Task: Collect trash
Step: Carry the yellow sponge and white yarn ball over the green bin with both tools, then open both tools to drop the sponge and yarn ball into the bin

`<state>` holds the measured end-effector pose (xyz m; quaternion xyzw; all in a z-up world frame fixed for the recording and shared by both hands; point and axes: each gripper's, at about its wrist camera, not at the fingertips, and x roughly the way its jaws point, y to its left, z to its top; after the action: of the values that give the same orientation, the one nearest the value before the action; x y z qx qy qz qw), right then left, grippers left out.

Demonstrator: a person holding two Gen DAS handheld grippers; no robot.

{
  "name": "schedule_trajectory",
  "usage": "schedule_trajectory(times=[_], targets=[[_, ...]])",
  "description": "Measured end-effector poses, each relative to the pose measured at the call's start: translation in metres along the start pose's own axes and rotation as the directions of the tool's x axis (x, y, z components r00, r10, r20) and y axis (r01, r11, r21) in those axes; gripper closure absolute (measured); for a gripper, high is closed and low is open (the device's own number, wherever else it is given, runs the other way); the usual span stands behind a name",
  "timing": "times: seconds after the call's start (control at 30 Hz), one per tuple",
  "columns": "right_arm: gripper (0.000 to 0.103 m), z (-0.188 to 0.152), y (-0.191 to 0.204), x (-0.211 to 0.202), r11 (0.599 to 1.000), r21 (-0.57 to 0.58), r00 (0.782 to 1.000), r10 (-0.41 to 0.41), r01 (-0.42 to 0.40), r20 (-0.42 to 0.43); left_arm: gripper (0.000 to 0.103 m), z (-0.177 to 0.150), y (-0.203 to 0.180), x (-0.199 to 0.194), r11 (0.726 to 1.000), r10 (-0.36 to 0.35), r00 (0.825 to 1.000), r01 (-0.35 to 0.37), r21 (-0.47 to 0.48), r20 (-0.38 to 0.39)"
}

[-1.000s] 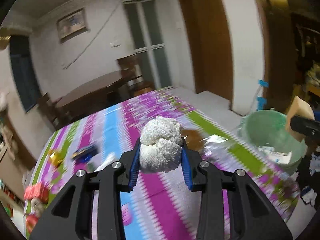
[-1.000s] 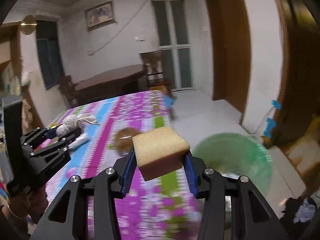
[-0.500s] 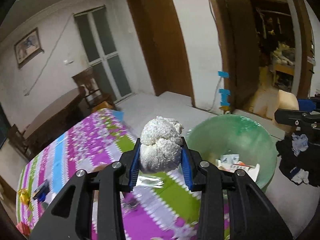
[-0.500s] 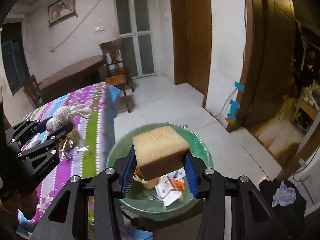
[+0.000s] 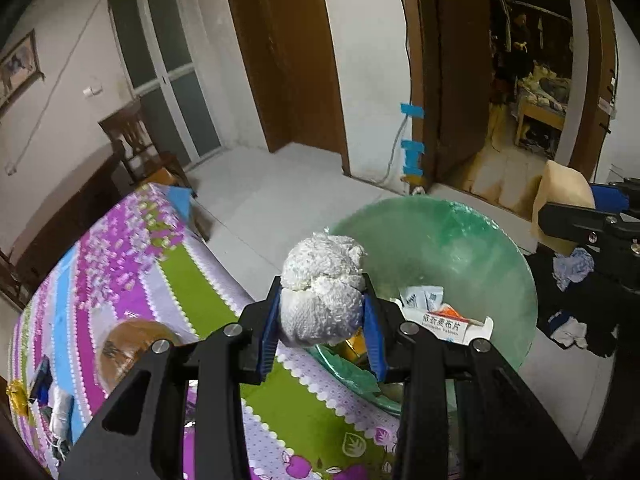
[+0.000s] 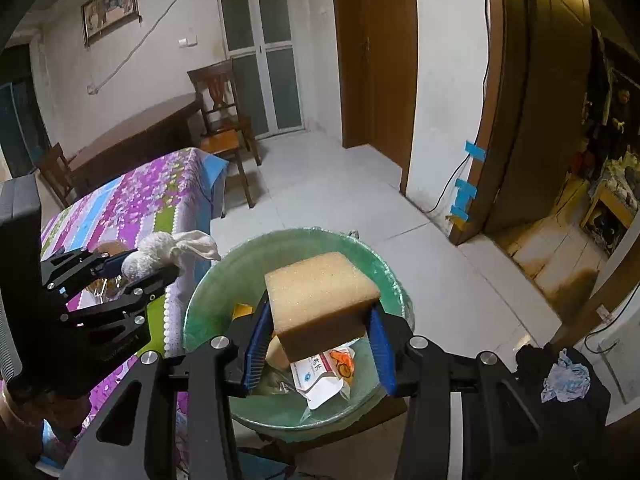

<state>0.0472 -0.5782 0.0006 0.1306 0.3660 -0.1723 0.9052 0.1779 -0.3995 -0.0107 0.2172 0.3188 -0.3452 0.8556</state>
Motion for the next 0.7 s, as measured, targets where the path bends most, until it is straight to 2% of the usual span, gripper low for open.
schedule_trajectory(times=[0.3,0.43,0.7], targets=[[0.057,0.005,0.012,0.035,0.999,0.015,0.994,0.046,-0.045,-0.095,0.068,-0.004,0.002,0.017,0.994,-0.104,0.993,0.106,0.032,-0.06],[0.057,0.006,0.014,0.048,0.998,0.023,0.99,0.068,-0.065,-0.124,0.068,-0.007,0.004,0.026,0.985,-0.166,0.982,0.17,0.042,-0.09],[0.057,0.004,0.018,0.064,0.999,0.006,0.986,0.053,-0.053,-0.155,0.068,-0.008,0.0,0.031,0.986,-0.146,0.984,0.153,0.064,-0.1]])
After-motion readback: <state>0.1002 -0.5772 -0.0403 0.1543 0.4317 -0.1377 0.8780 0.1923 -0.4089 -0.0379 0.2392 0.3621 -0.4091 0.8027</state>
